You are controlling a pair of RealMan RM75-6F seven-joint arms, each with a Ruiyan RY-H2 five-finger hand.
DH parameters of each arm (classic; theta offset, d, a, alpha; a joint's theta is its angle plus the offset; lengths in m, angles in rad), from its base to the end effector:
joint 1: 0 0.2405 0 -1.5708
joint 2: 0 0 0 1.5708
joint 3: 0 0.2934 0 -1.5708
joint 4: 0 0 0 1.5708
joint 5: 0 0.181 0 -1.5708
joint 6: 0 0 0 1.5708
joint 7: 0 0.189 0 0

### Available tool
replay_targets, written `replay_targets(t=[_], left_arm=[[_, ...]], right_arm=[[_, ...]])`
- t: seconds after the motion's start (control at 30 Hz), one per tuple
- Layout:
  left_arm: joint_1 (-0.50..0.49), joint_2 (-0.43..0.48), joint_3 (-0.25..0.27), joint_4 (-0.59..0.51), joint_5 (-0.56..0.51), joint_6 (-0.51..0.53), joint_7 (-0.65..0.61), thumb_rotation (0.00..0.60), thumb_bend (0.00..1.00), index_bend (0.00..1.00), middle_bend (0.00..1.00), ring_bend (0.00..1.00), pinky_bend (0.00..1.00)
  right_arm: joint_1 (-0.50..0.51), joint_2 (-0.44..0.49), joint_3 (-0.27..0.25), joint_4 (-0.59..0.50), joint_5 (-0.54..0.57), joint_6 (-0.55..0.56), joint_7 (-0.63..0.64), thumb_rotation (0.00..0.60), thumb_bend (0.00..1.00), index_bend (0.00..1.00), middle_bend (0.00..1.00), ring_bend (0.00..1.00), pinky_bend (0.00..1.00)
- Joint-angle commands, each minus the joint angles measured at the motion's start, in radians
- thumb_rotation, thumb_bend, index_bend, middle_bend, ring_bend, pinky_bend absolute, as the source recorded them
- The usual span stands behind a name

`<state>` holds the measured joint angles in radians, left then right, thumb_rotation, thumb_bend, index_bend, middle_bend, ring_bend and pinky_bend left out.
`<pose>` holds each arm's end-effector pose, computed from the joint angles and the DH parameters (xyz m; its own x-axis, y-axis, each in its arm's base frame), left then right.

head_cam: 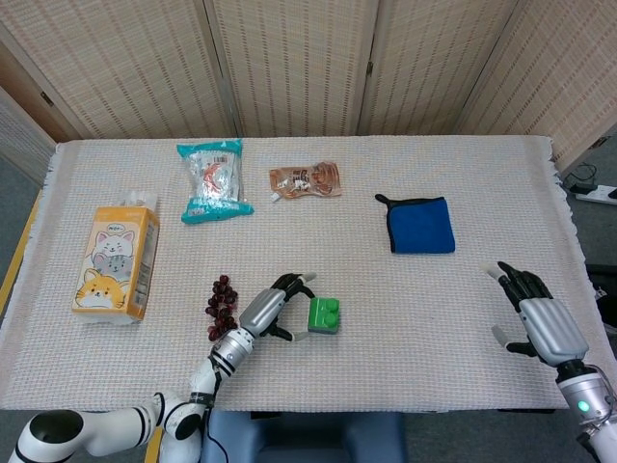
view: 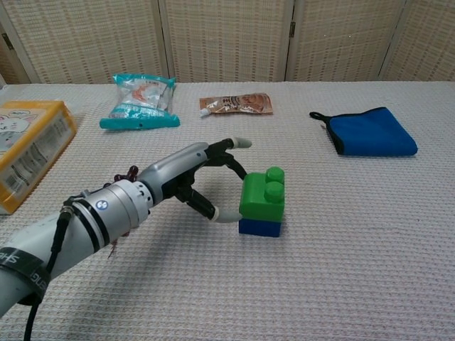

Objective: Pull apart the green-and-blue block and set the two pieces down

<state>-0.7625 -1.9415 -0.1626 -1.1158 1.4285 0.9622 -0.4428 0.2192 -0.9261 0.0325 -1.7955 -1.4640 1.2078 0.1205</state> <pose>-0.1060 0.3667 -0.1257 -0.1211 0.5326 0.8377 0.8845 -0.3252 0.3346 -0.3011 -0.2552 0.2026 0.3028 -0.2494 0.9199 -0.9530 -0.0714 0.2943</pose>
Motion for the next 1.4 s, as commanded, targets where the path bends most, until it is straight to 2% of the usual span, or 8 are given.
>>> replay_targets(t=[0.03, 0.2, 0.27, 0.47, 0.87, 0.97, 1.13, 1.4], left_arm=[[0.0, -0.004, 0.004, 0.0, 0.002, -0.001, -0.011, 0.6, 0.23, 0.1, 0.35, 0.1, 0.0], [-0.004, -0.029, -0.001, 0.022, 0.006, 0.016, -0.008, 0.6, 0.23, 0.14, 0.38, 0.1, 0.0], [0.0, -0.048, -0.009, 0.036, -0.004, 0.028, 0.006, 0.6, 0.23, 0.18, 0.43, 0.11, 0.0], [0.019, -0.093, -0.038, 0.062, -0.043, 0.059, 0.024, 0.6, 0.24, 0.49, 0.67, 0.18, 0.0], [0.082, -0.122, -0.049, 0.045, -0.044, 0.164, -0.029, 0.6, 0.27, 0.74, 0.88, 0.32, 0.0], [0.109, -0.1, -0.049, -0.003, -0.035, 0.204, -0.059, 0.6, 0.29, 0.75, 0.89, 0.35, 0.0], [0.162, -0.006, -0.033, -0.179, -0.019, 0.243, -0.137, 0.6, 0.3, 0.76, 0.9, 0.36, 0.0], [0.215, 0.104, -0.016, -0.38, 0.025, 0.306, -0.163, 0.6, 0.32, 0.76, 0.9, 0.36, 0.0]], right_arm=[[0.0, -0.001, 0.0, 0.0, -0.001, 0.003, -0.003, 0.6, 0.42, 0.0, 0.0, 0.0, 0.0], [-0.001, 0.0, -0.002, -0.002, -0.006, 0.007, -0.003, 0.6, 0.41, 0.0, 0.0, 0.0, 0.0], [-0.001, 0.0, -0.003, -0.003, -0.006, 0.008, -0.002, 0.6, 0.41, 0.0, 0.0, 0.0, 0.0], [0.0, 0.001, -0.003, -0.001, -0.007, 0.01, 0.0, 0.6, 0.42, 0.0, 0.0, 0.0, 0.0], [0.005, -0.008, -0.001, -0.002, 0.009, 0.002, -0.018, 0.6, 0.41, 0.0, 0.0, 0.0, 0.0], [0.008, -0.015, 0.002, 0.005, 0.013, 0.001, -0.02, 0.6, 0.41, 0.0, 0.0, 0.0, 0.0], [0.032, -0.046, 0.007, 0.045, 0.008, -0.032, 0.012, 0.6, 0.42, 0.0, 0.0, 0.0, 0.0], [0.129, -0.099, -0.01, 0.159, -0.121, -0.141, 0.37, 0.6, 0.41, 0.0, 0.0, 0.0, 0.0]])
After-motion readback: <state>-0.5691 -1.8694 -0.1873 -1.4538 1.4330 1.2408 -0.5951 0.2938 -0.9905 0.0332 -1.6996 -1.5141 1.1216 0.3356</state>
